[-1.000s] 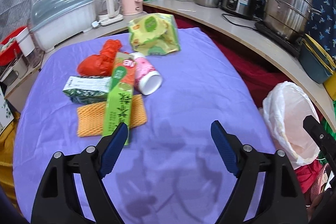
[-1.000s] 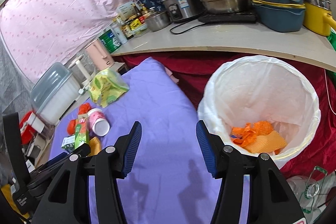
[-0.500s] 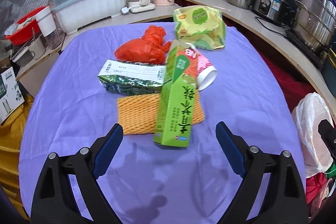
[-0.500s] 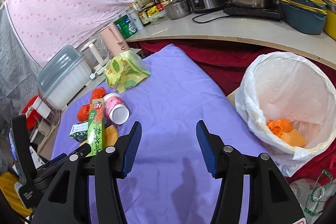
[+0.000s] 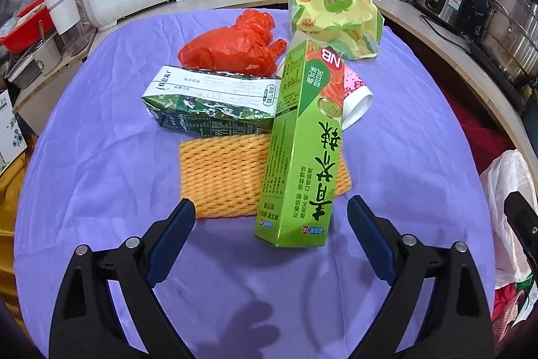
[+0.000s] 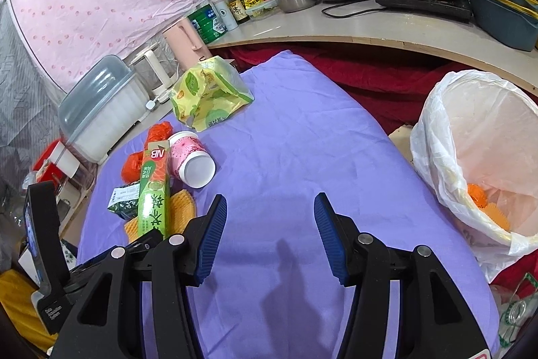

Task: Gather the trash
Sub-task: 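Move both tools back over the remaining trash on the table, then grasp the green NB juice carton with the left tool while the right tool grasps the yellow-green snack bag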

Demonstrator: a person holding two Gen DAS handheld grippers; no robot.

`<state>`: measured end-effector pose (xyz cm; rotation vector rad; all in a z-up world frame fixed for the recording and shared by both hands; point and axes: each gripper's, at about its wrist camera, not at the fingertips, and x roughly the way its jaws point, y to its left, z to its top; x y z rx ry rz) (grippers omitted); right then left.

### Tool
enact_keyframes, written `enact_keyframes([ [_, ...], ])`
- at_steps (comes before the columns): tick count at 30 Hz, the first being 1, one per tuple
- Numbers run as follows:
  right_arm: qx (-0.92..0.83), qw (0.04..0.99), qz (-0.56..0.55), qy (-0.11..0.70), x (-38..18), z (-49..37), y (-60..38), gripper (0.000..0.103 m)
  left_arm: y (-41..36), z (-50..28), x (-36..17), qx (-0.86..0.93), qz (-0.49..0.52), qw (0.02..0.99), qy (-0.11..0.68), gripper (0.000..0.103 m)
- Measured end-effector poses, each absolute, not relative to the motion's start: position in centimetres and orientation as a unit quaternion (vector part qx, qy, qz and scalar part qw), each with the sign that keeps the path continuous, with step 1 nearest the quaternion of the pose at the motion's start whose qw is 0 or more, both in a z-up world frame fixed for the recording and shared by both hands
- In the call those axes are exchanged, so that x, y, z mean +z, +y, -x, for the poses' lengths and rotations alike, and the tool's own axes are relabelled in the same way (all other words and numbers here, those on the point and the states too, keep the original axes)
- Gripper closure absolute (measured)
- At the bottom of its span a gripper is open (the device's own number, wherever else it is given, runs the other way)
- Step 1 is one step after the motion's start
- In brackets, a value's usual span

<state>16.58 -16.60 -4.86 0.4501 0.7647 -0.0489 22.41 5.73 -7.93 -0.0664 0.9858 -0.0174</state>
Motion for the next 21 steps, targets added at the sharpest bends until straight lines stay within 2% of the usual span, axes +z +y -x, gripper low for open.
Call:
enact_keyframes([
  [6, -0.027, 0.899, -0.220, 0.377, -5.7, -17.6, -16.6, 0.050, 5.2, -23.6, -9.0, -0.012, 0.030, 0.875, 0.483, 0.018],
  [13, -0.027, 0.895, -0.220, 0.386, -6.5, -18.5, -16.3, 0.050, 5.3, -24.7, -9.6, -0.019, 0.034, 0.870, 0.491, 0.038],
  [15, -0.027, 0.895, -0.219, 0.387, -6.6, -18.6, -16.1, 0.050, 5.4, -24.7, -9.5, -0.025, 0.033, 0.872, 0.488, 0.052],
  [21, -0.022, 0.897, -0.214, 0.386, -6.3, -19.1, -15.5, 0.050, 5.6, -23.9, -8.3, -0.045, 0.040, 0.875, 0.480, 0.056],
])
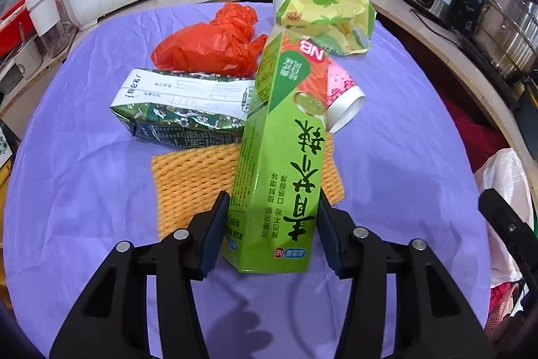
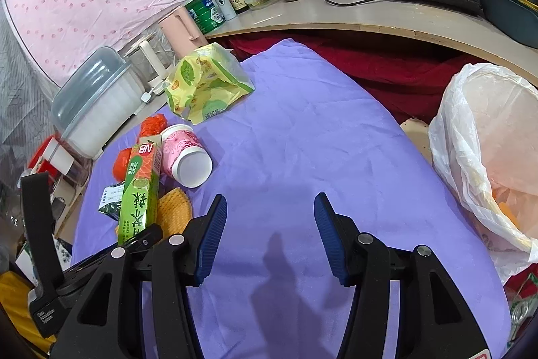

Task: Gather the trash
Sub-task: 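Grasp the green NB juice carton with the left tool while the right tool grasps the yellow-green snack bag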

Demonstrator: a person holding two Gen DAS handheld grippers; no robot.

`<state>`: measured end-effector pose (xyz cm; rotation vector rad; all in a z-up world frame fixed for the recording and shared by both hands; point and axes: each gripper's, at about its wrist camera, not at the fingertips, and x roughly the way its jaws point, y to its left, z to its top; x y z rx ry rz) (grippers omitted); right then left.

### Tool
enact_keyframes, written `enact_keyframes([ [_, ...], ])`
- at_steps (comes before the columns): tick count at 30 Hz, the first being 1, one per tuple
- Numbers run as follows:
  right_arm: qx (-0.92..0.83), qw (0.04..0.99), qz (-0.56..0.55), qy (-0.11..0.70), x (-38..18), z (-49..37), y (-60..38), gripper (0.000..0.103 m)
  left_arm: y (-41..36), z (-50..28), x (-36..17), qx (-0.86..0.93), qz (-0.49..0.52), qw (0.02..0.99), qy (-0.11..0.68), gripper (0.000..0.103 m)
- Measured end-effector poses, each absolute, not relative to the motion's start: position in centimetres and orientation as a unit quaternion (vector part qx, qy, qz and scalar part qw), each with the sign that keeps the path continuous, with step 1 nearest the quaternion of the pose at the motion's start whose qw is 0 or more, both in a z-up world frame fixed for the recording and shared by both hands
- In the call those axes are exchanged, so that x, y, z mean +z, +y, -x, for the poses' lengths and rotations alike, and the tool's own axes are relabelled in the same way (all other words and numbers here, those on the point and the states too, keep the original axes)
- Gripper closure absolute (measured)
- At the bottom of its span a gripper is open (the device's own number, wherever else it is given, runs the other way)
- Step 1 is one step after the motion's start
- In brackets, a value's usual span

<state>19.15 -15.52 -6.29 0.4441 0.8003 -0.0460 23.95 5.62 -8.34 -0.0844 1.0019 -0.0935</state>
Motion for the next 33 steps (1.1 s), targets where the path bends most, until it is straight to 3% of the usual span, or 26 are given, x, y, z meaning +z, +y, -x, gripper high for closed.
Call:
enact_keyframes([
  [17, 0.029, 0.912, -0.196, 0.360, -2.8, -27.3, -12.0, 0.050, 10.7, -24.9, -2.1, -0.056, 0.088, 0.898, 0.427, 0.065],
  [33, 0.048, 0.897, -0.217, 0.382, -5.7, -41.2, -9.4, 0.050, 13.5, -27.1, -2.3, -0.064, 0.114, 0.894, 0.428, 0.065],
])
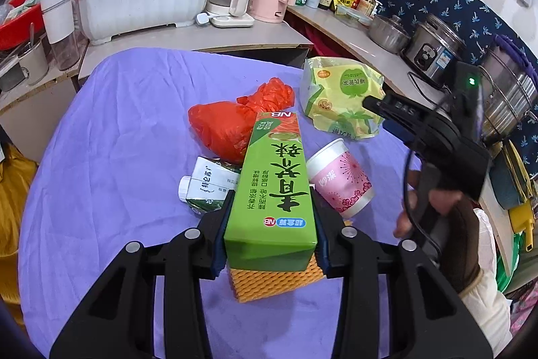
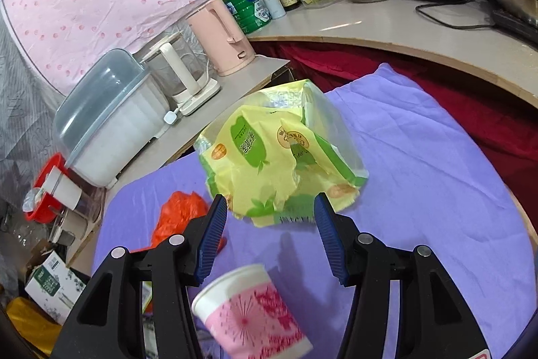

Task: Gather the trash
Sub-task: 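Grasp the green NB juice carton with the left tool while the right tool grasps the yellow-green snack bag, then carry the carton and snack bag over the bin and open both tools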

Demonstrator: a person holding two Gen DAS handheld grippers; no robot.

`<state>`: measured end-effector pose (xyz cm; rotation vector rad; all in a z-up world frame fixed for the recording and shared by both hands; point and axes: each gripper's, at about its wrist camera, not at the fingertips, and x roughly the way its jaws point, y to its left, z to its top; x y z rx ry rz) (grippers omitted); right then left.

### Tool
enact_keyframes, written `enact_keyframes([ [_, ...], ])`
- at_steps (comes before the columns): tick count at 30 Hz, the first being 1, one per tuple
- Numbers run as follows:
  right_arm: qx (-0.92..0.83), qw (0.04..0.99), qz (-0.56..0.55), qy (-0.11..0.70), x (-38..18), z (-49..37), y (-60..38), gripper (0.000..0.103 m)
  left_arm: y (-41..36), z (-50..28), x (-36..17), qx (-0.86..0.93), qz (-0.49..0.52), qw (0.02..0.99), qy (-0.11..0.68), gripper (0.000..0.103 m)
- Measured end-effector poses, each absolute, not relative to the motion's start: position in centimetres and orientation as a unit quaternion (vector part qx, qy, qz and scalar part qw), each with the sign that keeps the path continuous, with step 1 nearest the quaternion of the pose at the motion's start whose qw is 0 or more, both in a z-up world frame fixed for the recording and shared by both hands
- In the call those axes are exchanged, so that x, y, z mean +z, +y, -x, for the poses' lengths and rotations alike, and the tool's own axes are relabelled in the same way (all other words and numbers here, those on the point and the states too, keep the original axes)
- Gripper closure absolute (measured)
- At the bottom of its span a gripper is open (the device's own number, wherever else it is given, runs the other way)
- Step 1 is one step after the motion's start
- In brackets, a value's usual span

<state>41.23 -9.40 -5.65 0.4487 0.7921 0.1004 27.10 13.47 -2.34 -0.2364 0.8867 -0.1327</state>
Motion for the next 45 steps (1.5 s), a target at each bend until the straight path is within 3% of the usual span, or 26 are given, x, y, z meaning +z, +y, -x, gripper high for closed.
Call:
enact_keyframes([
  [2, 0.047, 0.897, -0.214, 0.384, -6.0, -42.1, -9.2, 0.054, 13.3, -27.2, -2.5, -0.065, 0.111, 0.895, 0.428, 0.065],
  [4, 0.052, 0.896, -0.211, 0.386, -6.1, -42.7, -9.1, 0.069, 13.1, -27.4, -2.7, -0.067, 0.111, 0.893, 0.430, 0.065],
  [6, 0.059, 0.895, -0.206, 0.391, -6.0, -42.9, -9.1, 0.096, 13.0, -27.3, -2.7, -0.069, 0.109, 0.893, 0.431, 0.065],
  [9, 0.059, 0.898, -0.208, 0.382, -5.3, -42.1, -9.8, 0.101, 12.9, -27.0, -2.5, -0.072, 0.108, 0.894, 0.429, 0.065],
  [27, 0.024, 0.931, -0.230, 0.282, 4.6, -26.9, -19.0, 0.101, 7.0, -21.0, 2.9, -0.120, 0.086, 0.909, 0.389, 0.065],
  [45, -0.082, 0.930, -0.267, 0.241, 5.1, -12.9, -33.1, 0.101, -8.3, -14.8, 5.4, -0.226, 0.007, 0.899, 0.375, 0.065],
])
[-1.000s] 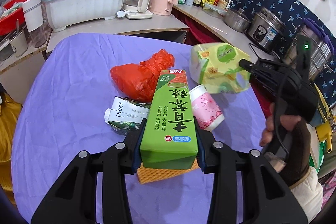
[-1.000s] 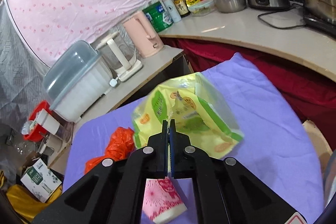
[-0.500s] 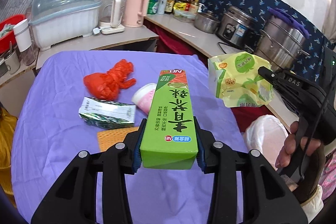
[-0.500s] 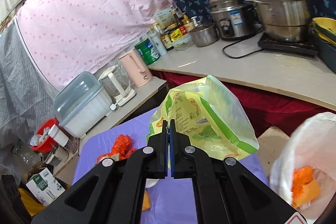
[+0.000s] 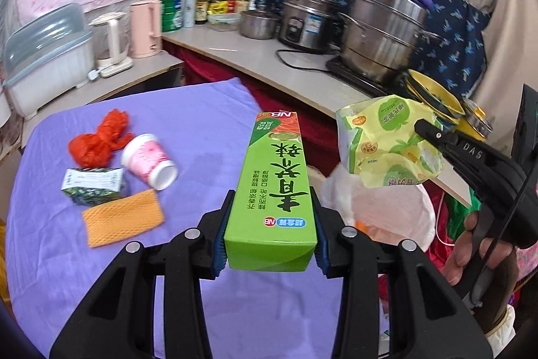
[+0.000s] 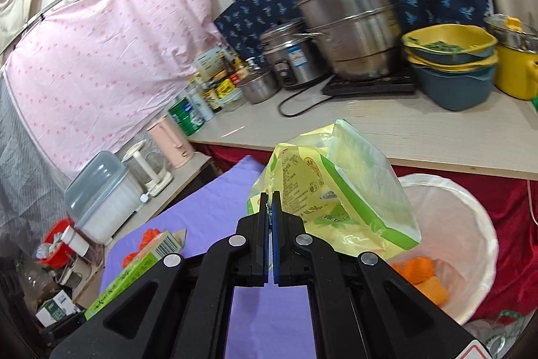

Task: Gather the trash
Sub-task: 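Carry the carton and snack bag over the bin and open both tools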

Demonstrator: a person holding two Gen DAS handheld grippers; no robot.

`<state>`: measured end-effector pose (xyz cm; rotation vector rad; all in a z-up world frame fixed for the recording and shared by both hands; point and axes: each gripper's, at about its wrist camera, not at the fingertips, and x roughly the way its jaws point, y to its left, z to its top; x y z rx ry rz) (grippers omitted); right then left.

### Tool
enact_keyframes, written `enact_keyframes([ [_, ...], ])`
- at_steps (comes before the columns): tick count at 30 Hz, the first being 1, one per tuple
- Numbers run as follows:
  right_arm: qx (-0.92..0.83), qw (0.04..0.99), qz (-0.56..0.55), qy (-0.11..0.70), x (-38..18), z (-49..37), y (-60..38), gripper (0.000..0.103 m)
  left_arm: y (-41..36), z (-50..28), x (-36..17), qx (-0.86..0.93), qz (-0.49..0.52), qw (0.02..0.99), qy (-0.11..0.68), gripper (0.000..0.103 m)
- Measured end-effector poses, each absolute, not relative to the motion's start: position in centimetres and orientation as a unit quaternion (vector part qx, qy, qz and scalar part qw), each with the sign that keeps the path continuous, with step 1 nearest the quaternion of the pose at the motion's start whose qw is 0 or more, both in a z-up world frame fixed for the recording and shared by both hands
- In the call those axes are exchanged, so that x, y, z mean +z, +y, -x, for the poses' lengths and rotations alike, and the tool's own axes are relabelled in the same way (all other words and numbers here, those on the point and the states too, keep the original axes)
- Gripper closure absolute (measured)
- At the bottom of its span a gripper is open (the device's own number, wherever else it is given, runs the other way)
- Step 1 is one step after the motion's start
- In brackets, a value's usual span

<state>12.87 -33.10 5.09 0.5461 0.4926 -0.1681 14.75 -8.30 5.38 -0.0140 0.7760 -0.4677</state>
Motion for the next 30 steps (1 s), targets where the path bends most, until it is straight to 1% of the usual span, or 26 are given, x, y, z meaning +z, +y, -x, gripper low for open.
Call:
enact_keyframes([
  [5, -0.118, 0.913, -0.297, 0.254, 1.9, -10.2, -37.4, 0.101, -13.1, -13.7, 5.4, -0.267, -0.003, 0.887, 0.376, 0.065],
  [14, -0.152, 0.885, -0.333, 0.286, -3.7, -8.4, -41.4, 0.100, -19.6, -12.7, 4.3, -0.306, -0.029, 0.868, 0.390, 0.065],
  [16, -0.154, 0.881, -0.339, 0.291, -4.4, -8.1, -41.7, 0.095, -21.0, -12.8, 3.8, -0.316, -0.036, 0.861, 0.397, 0.065],
  [17, -0.158, 0.879, -0.342, 0.291, -4.7, -7.9, -41.7, 0.094, -21.4, -12.9, 3.6, -0.318, -0.039, 0.860, 0.398, 0.065],
  [19, -0.162, 0.878, -0.343, 0.294, -5.0, -7.5, -41.8, 0.087, -22.2, -13.0, 3.2, -0.320, -0.041, 0.858, 0.400, 0.065],
  [20, -0.167, 0.876, -0.343, 0.295, -5.2, -7.2, -41.9, 0.080, -22.7, -13.1, 3.0, -0.321, -0.042, 0.857, 0.402, 0.065],
  [21, -0.171, 0.875, -0.343, 0.295, -5.4, -6.9, -41.9, 0.076, -23.1, -13.1, 2.8, -0.322, -0.044, 0.855, 0.404, 0.065],
  [30, -0.197, 0.873, -0.352, 0.276, -5.6, -2.7, -42.9, 0.075, -26.7, -13.2, 1.3, -0.336, -0.061, 0.842, 0.417, 0.064],
])
